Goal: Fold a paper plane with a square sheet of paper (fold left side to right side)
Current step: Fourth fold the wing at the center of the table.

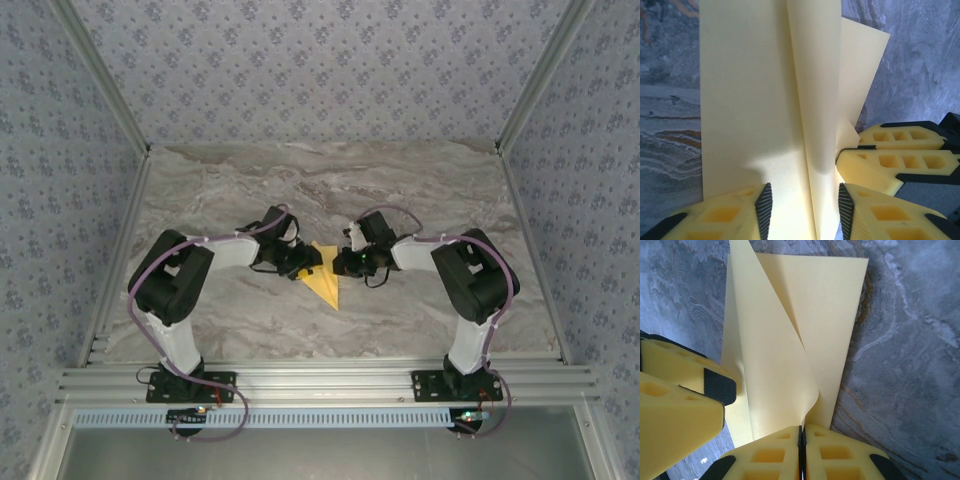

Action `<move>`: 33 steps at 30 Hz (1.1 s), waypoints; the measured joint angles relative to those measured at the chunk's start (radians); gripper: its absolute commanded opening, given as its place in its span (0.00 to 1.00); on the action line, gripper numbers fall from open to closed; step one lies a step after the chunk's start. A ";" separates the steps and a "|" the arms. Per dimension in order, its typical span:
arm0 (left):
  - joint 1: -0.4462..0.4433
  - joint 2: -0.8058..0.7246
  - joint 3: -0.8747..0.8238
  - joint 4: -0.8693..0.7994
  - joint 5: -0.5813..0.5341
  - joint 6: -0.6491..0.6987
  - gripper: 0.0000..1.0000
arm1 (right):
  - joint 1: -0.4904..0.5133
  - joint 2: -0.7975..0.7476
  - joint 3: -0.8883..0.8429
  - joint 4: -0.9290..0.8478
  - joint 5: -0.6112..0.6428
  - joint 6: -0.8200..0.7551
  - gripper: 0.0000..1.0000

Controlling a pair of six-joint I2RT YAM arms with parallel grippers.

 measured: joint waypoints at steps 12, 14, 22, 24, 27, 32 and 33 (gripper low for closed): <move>-0.029 0.031 0.128 -0.019 0.017 0.019 0.22 | 0.006 0.006 0.028 -0.048 0.013 -0.016 0.11; -0.030 0.054 0.136 -0.018 0.017 0.019 0.21 | 0.007 0.006 0.029 -0.049 0.016 -0.019 0.11; -0.030 0.113 0.137 -0.023 0.009 0.020 0.20 | 0.009 0.008 0.039 -0.068 0.022 -0.027 0.11; -0.030 0.116 0.138 -0.027 0.004 0.021 0.20 | 0.011 0.008 0.041 -0.071 0.026 -0.031 0.11; -0.030 0.120 0.138 -0.038 -0.008 0.027 0.20 | 0.011 0.008 0.043 -0.074 0.026 -0.035 0.11; -0.030 0.122 0.137 -0.051 -0.023 0.029 0.19 | 0.013 0.008 0.043 -0.074 0.029 -0.041 0.13; -0.030 0.122 0.136 -0.051 -0.025 0.031 0.19 | 0.013 0.008 0.043 -0.074 0.029 -0.041 0.14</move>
